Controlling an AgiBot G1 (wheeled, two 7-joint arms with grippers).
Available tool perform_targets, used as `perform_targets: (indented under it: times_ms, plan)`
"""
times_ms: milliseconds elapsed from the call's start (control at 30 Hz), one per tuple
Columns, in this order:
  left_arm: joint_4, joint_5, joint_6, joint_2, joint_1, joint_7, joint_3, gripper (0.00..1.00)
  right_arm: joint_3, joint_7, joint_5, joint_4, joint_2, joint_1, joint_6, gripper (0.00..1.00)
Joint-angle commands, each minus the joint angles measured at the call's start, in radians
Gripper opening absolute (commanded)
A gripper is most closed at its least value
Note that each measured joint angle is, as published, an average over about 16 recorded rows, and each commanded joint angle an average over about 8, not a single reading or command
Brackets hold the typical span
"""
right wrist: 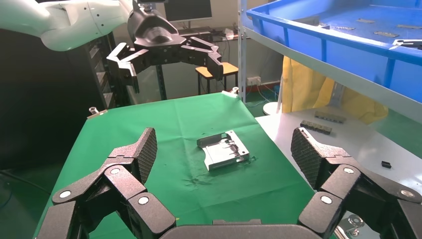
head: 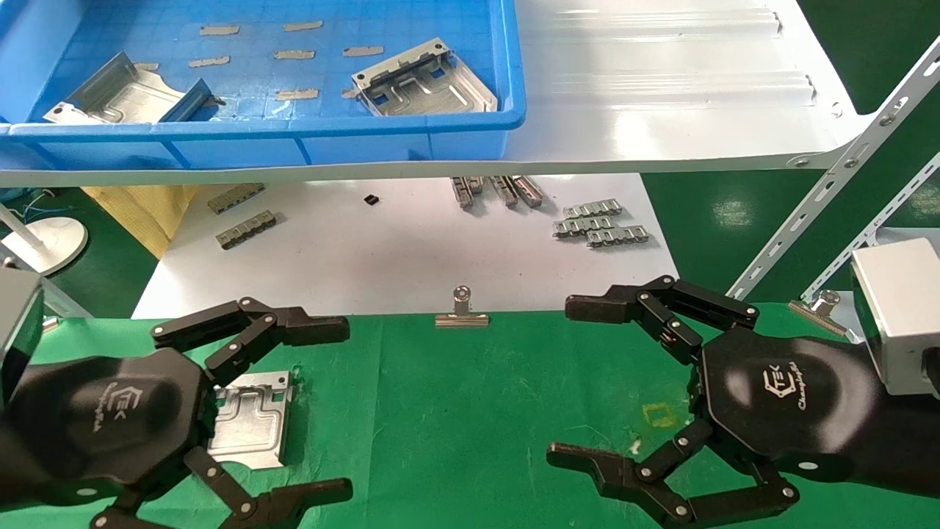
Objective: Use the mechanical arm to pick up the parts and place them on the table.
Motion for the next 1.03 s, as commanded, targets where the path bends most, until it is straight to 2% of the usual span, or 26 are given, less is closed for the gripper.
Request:
perform_targets:
  times_ms: [33, 1033]
  plan:
    - [0.001, 0.0, 0.0, 0.0, -0.001, 0.0, 0.001, 1.0, 0.0, 0.0, 0.0, 0.0, 0.0, 0.0, 0.0, 1.0]
    - [0.005, 0.002, 0.001, 0.001, -0.003, 0.002, 0.003, 1.0, 0.0, 0.0, 0.0, 0.0, 0.0, 0.0, 0.0, 1.0]
